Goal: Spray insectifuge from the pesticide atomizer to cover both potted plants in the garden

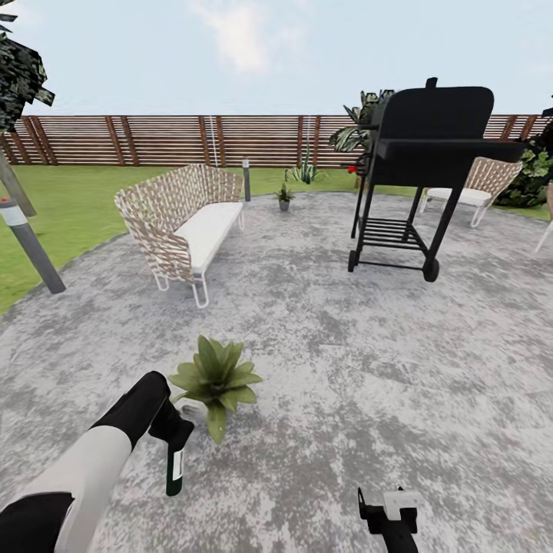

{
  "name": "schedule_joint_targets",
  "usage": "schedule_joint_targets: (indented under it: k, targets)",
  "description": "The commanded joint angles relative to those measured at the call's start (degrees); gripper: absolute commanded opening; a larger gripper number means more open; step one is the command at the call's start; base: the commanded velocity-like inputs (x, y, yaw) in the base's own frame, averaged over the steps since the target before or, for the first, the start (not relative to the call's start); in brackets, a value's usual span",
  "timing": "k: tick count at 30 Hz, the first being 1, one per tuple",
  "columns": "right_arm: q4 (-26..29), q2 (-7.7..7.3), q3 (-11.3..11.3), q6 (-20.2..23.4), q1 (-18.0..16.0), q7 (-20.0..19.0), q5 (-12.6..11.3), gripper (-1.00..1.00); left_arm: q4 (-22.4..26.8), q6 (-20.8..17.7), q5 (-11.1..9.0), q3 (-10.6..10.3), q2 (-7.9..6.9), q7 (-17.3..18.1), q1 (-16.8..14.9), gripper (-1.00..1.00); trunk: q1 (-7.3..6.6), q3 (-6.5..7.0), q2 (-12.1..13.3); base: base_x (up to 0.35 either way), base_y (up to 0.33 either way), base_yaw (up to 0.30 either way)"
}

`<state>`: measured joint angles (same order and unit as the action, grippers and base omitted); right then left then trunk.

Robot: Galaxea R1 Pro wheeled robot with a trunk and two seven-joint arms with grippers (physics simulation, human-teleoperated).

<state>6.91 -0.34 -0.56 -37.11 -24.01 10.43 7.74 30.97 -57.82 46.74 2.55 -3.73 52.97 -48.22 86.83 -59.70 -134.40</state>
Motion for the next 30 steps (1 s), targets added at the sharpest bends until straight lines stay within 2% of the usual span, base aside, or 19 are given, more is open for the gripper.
schedule_joint_targets:
  k: [1,7,14,17,19,22,30]
  targets:
    - [-0.05,-0.01,-0.06,-0.06,-0.03,0.56,0.61,1.00,0.01,-0.19,0.62,0.22,0.04,0.55,-0.02,-1.00,0.01,-0.05,-0.02,0.225,0.204,0.000]
    - [-0.05,-0.01,-0.06,-0.06,-0.06,0.56,0.61,1.00,-0.03,-0.19,0.64,0.14,-0.05,0.51,0.00,-1.00,0.01,-0.05,-0.02,0.215,0.193,0.000]
    - [-0.05,-0.01,-0.06,-0.06,-0.07,0.56,0.61,1.00,-0.03,-0.12,0.65,0.09,0.02,0.47,0.48,-1.00,0.01,-0.05,-0.02,0.040,0.035,0.000]
    - [-0.06,-0.01,-0.06,-0.06,-0.06,0.56,0.61,1.00,-0.08,-0.14,1.76,0.08,0.00,0.47,0.63,-1.00,0.01,-0.05,-0.02,0.031,0.002,0.000]
    - [-0.06,-0.01,-0.06,-0.06,-0.07,0.56,0.61,1.00,-0.11,-0.18,3.68,0.14,0.03,0.47,0.66,-1.00,0.01,-0.05,-0.02,0.216,0.018,0.000]
    - [-0.06,-0.01,-0.06,-0.06,-0.04,0.56,0.61,1.00,-0.12,-0.19,4.66,0.17,0.16,0.53,0.72,-1.00,0.01,-0.05,-0.02,0.296,0.066,0.000]
    - [-0.05,-0.01,-0.06,-0.05,-0.04,0.56,0.61,1.00,-0.12,-0.19,4.77,0.22,0.13,0.55,0.76,-1.00,0.01,-0.05,-0.02,0.299,0.089,0.000]
